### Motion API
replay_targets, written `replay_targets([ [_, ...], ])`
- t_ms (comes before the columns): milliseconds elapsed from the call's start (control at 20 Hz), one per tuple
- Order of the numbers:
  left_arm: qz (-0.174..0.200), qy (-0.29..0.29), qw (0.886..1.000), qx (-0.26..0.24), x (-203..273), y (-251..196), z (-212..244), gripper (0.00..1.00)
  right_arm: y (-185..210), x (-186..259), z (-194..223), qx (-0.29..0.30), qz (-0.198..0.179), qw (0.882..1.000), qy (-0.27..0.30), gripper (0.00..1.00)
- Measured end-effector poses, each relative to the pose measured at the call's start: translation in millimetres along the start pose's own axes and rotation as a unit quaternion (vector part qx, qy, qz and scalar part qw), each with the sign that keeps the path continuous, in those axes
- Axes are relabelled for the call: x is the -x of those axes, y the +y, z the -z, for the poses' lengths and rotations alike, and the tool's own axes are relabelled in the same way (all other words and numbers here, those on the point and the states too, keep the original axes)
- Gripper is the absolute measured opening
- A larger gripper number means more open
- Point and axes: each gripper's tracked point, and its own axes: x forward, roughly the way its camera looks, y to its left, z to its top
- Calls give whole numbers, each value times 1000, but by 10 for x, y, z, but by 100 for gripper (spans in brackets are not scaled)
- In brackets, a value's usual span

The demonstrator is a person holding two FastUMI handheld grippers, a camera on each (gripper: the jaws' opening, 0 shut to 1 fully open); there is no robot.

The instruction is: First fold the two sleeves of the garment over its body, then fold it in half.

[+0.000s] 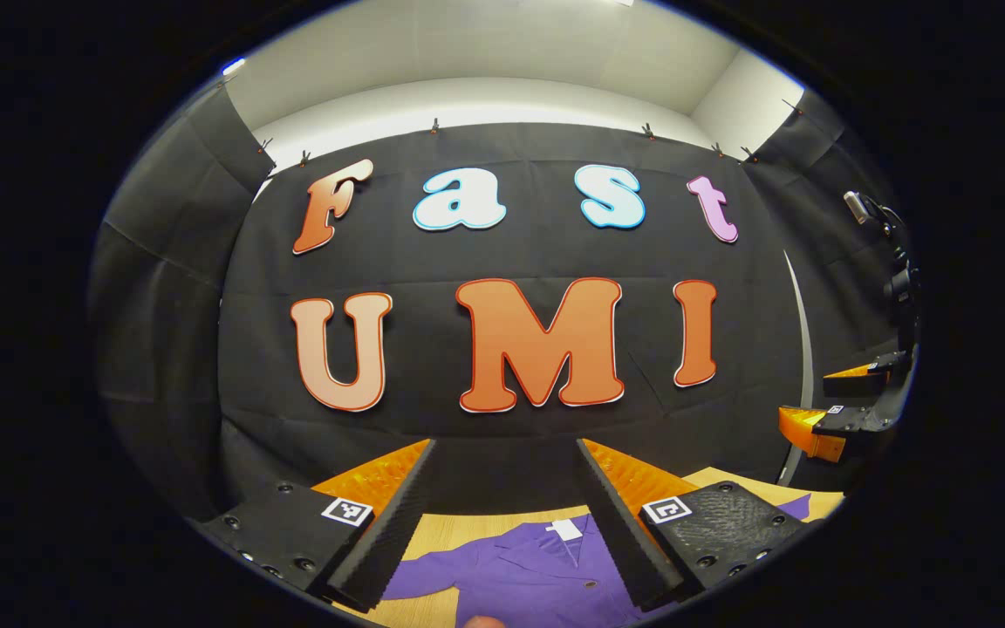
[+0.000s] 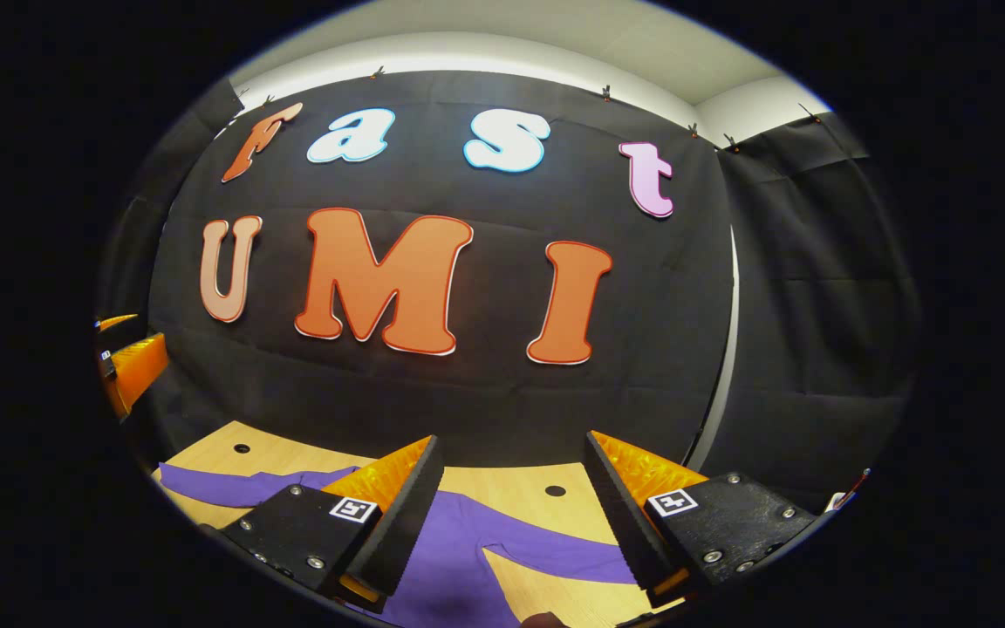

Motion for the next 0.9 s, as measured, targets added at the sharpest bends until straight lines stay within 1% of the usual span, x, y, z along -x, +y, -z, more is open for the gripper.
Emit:
replay_targets([
  [150,6,8,1000,-2,-20,-18,82,100,-95,-4,55,-3,10,1000,1,97],
  [200,-1,16,1000,-11,-29,-2,139,96,-112,-27,104,-6,7,1000,5,96],
  [250,-10,17,1000,-16,-32,11,139,96,-154,-65,165,-9,5,1000,10,96],
  [400,-27,11,999,-24,-85,-56,76,96,-432,-226,411,-12,18,999,39,97],
  [450,-30,5,999,-29,-114,-91,40,99,-543,-284,481,-16,24,999,45,97],
  [500,-34,6,999,-34,-139,-100,36,96,-630,-338,550,-22,27,998,53,97],
  [600,-44,11,998,-38,-169,-152,66,96,-819,-441,686,-22,39,997,69,97],
  [650,-44,13,998,-36,-187,-202,75,100,-928,-495,743,-18,46,996,75,97],
  [700,-45,16,998,-36,-189,-248,102,96,-1029,-538,825,-15,51,995,84,97],
  [750,-45,20,998,-37,-201,-292,119,100,-1112,-585,915,-16,54,994,96,97],
  [800,-45,24,998,-38,-226,-330,145,96,-1188,-633,1040,-23,55,992,113,96],
  [850,-45,27,998,-39,-241,-358,155,100,-1247,-667,1160,-31,56,989,133,97],
  [900,-43,30,998,-38,-262,-399,183,100,-1311,-707,1329,-41,56,985,158,97],
])
